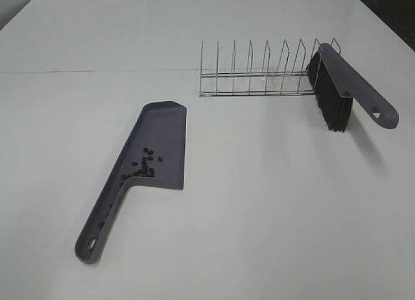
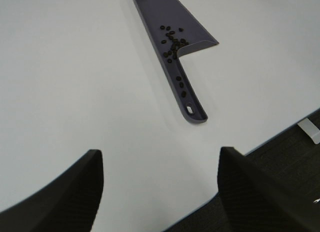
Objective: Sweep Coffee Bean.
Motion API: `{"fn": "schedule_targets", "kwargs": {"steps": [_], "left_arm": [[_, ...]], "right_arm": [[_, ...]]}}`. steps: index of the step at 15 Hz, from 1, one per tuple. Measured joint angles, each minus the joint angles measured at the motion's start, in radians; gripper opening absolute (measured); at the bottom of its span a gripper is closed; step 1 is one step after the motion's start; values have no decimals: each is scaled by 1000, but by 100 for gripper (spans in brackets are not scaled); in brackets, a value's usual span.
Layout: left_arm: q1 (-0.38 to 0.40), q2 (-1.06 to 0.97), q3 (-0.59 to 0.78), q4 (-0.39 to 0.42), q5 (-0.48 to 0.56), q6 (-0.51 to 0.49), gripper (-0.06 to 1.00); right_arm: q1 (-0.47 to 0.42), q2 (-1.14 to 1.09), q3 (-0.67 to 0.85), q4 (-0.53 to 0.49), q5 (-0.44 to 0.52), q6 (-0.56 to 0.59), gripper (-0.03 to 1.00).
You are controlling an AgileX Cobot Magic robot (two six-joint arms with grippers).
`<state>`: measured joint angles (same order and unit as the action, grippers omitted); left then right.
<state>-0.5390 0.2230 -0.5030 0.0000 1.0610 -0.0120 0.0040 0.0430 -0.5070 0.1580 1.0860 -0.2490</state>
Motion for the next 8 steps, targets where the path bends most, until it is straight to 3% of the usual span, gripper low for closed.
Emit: {"fn": "schedule_targets", "kwargs": {"steps": [8], "left_arm": [[0, -1, 0, -16, 1, 31, 61]], "right_arm": [[0, -25, 0, -44, -8, 78, 67]]}}
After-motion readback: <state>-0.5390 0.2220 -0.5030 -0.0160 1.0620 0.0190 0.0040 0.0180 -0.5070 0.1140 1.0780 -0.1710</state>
